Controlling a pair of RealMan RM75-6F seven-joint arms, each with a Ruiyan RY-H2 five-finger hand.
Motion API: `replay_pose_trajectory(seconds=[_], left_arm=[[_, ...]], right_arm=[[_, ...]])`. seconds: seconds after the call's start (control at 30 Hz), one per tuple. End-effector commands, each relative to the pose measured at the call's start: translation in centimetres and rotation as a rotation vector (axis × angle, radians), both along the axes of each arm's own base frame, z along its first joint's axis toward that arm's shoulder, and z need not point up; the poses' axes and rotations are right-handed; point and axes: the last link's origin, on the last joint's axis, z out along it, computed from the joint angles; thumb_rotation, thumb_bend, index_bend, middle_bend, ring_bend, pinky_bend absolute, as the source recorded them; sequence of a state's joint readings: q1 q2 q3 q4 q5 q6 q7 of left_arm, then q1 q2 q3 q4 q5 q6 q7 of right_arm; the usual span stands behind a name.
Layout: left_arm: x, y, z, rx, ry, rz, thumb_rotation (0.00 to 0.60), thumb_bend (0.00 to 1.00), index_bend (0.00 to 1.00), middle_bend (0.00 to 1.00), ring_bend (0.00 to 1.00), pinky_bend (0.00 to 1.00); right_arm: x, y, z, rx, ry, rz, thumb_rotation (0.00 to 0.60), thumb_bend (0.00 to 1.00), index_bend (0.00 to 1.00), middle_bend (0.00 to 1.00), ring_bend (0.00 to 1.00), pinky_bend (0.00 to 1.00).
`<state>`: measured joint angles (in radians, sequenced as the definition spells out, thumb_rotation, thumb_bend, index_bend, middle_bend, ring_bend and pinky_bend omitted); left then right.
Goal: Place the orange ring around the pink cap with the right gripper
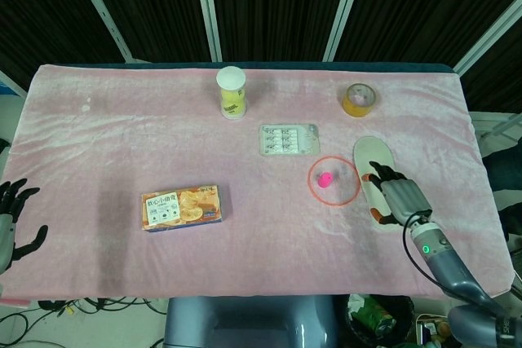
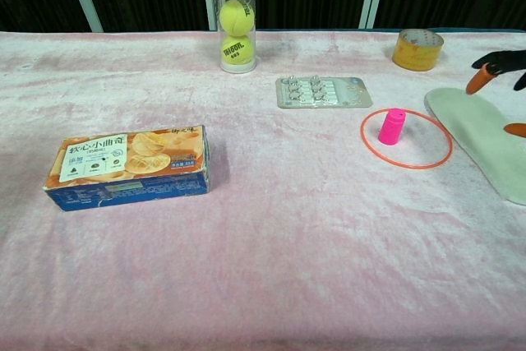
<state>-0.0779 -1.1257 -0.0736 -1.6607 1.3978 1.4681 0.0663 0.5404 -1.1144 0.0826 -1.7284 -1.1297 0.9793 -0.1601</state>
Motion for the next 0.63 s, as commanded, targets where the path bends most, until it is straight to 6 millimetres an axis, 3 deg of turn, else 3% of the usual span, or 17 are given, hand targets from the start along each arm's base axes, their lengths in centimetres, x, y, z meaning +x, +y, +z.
replay_pose_trajectory(seconds=[0.03,0.3,0.63], left_arm=[[0.0,-0.1,0.0,0.0,0.001,-0.003,0.6,0.33,0.19,0.07,0.0,0.0],[0.2,-0.4,-0.2,-0.003,0.013,-0.012,0.6,0.33,0.19,0.08,0.0,0.0],[0.3,-0.6,-0.3,-0.012,0.036,-0.021,0.6,0.33,0.19,0.08,0.0,0.0]], right_arm=[[-1.7,5.5,2.0,-0.123,0.005,0.037,0.6,0.26,0.0,0.0,0.05,0.16],[-5.5,11.2,1.9,-0.315,0.011,0.05,0.6,0.2,0.0,0.0,0.05,0.16],[-7.3,11.3,1.7,-0.402,0.055,0.075,0.6,0.19,0.0,0.0,0.05,0.16]])
